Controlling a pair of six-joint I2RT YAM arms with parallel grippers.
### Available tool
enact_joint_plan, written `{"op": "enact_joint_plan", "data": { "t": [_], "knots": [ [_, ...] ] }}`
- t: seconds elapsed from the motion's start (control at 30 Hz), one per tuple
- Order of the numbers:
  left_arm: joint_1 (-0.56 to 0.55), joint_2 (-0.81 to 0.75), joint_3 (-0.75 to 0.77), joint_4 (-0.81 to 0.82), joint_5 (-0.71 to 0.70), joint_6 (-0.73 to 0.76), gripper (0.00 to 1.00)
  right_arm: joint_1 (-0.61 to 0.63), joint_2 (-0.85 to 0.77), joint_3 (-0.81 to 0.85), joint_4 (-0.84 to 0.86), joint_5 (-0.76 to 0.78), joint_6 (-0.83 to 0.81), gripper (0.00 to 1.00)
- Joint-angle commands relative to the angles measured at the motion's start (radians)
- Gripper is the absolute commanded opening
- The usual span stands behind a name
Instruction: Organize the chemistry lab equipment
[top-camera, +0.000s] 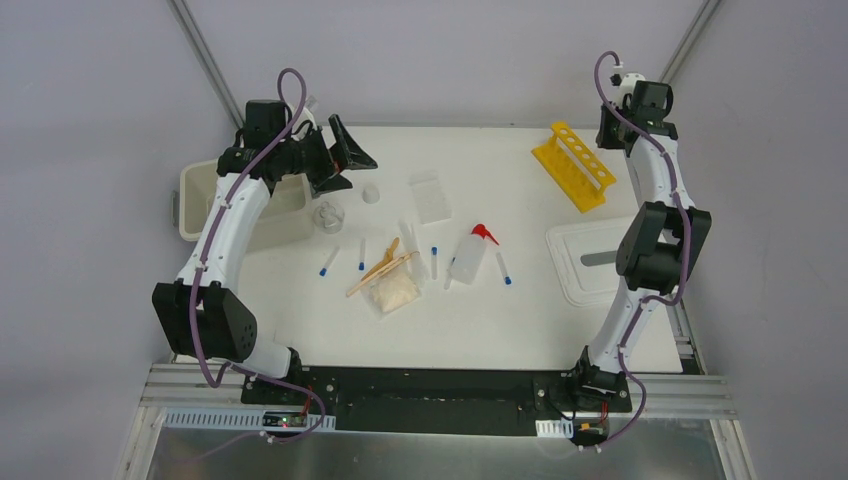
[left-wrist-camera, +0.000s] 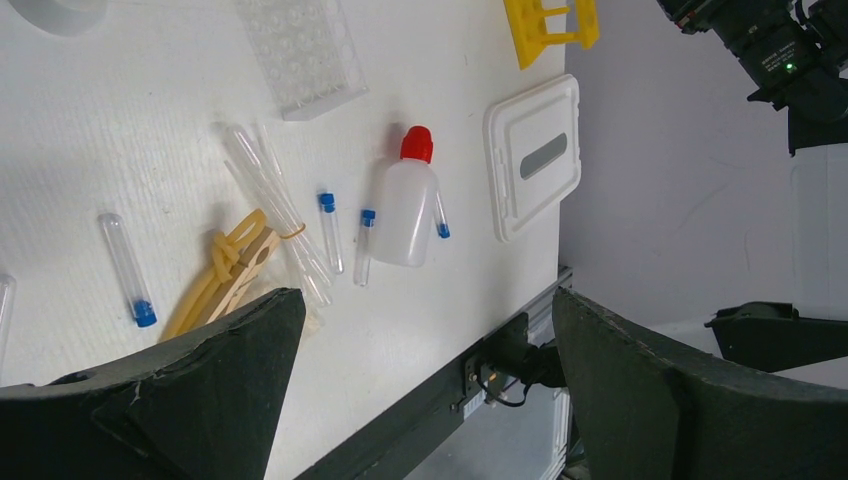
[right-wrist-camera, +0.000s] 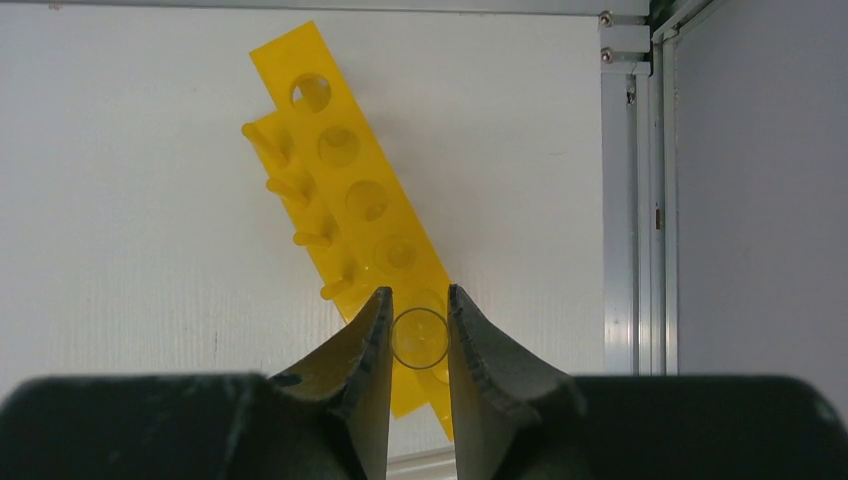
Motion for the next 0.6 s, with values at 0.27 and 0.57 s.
{"op": "enact_joint_plan", "data": {
  "t": [0.27, 0.57],
  "knots": [
    [-0.008, -0.014, -0.015, -0.006, -0.012, 0.037, 0.99, 0.003, -0.089, -0.1, 0.104, 0.011, 0.052, 0.36],
    [-0.008, -0.031, -0.012, -0.026, -0.037, 0.116, 0.99, 0.003, -0.142, -0.005, 0.04, -0.01, 0.102, 0.79]
  ]
}}
